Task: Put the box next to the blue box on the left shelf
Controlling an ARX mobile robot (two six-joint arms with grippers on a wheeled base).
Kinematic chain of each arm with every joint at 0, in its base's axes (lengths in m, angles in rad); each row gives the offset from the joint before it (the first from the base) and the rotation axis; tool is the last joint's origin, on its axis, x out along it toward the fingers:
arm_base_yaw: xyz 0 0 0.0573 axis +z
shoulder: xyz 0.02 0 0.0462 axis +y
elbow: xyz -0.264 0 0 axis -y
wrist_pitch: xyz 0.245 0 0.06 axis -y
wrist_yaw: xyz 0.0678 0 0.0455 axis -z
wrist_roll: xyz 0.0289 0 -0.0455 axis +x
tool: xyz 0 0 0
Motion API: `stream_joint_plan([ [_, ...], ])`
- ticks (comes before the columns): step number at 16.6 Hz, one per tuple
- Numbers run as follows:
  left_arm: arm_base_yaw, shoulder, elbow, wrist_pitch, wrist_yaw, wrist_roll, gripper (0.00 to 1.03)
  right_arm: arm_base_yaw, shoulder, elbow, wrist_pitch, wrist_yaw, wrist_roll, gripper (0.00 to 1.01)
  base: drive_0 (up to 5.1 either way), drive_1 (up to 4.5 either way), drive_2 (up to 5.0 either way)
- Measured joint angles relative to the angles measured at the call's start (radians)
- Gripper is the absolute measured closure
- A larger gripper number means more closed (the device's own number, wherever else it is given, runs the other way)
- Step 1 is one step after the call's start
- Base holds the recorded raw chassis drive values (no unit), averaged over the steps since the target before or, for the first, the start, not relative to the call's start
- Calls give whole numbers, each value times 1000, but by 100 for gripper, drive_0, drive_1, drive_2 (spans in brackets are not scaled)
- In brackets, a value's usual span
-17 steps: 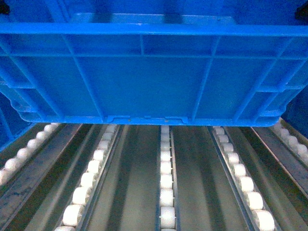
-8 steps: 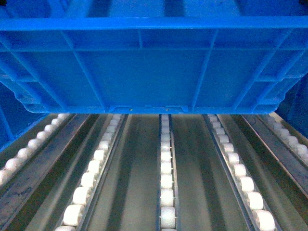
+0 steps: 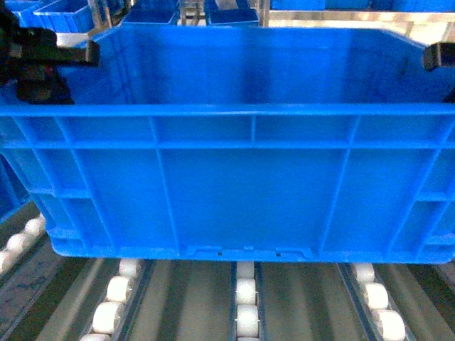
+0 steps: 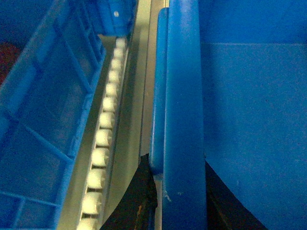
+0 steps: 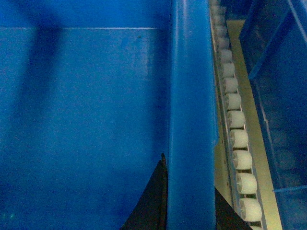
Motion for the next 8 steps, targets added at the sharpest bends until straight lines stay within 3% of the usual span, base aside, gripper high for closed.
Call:
stream_joint_plan([
  [8, -14, 89, -14, -66, 15, -48, 88, 2, 93, -39, -8, 16, 14, 94, 0, 0, 0],
])
